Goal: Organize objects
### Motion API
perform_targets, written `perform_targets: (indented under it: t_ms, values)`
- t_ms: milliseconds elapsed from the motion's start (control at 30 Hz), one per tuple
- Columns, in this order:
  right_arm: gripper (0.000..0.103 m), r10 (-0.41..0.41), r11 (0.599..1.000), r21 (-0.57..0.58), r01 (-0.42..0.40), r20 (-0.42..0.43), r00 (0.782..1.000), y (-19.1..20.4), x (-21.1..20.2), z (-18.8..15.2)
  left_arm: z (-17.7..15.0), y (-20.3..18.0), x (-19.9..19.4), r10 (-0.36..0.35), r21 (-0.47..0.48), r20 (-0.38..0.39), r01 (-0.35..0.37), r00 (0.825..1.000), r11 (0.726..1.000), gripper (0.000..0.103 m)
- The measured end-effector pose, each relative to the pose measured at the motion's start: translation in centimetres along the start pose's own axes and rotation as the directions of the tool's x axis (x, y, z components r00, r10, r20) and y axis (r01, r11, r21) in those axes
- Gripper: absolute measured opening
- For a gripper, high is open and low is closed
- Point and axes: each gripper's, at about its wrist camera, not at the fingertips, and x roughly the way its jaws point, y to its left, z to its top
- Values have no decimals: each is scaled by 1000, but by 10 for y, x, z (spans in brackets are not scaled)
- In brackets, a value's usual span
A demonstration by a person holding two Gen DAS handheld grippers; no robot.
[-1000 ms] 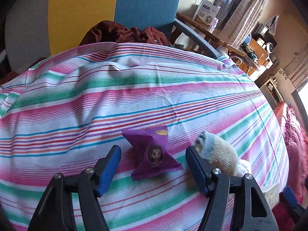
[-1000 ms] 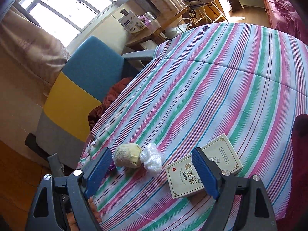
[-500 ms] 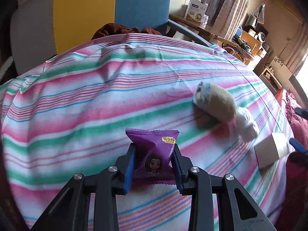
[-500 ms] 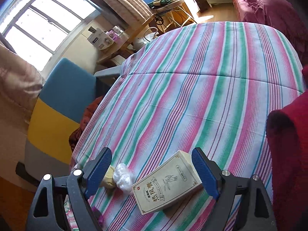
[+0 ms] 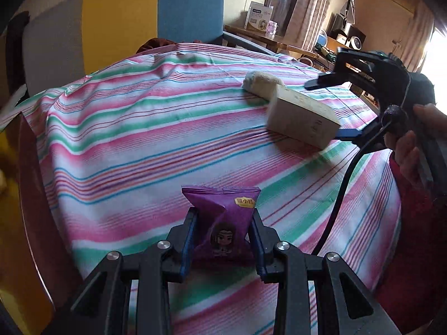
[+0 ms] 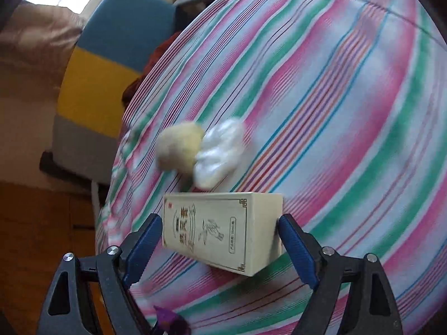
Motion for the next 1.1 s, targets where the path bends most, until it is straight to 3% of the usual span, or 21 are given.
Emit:
perform_targets:
  t_ms: [100,233,400,467,533,633,800,933,1000,1100]
  values:
    - [87,59,990,-119,-76,-133,989,28,20,-15,-12,1,-6,0,-4,3,0,1000,1000,35]
    - [87,21,972,-228,-54,-144,989,42,19,-34,-21,0,-11,10,9,29,-10,1000,1000,35]
    - [86,-26,967,-254,4,-80,996,41,9,-34,-26,-2,-12,15,29,58,-17,998,999,36]
    - [81,-32,961,-276,17,-51,998,44,3,-34,-27,-3,-11,19,38,68,-22,998,999,36]
    - [70,-44,952,-301,48,21,999,46,-10,-32,-28,-4,-10,27,51,75,-30,997,998,36]
    - [69,-66,932,-345,109,135,989,58,-17,-28,-29,-4,-8,30,52,82,-34,996,998,37]
    - [71,-135,852,-464,243,254,958,86,-10,-33,-30,-3,-9,23,45,87,-27,996,999,37]
    - [74,-270,727,-561,396,296,916,102,16,-34,-30,-2,-9,14,45,88,-18,996,999,37]
    - [78,-296,673,-614,413,287,911,105,28,-35,-31,-2,-10,11,45,91,-15,996,999,37]
    - [78,-353,628,-635,450,283,892,105,49,-32,-31,-1,-10,9,43,94,-13,996,999,37]
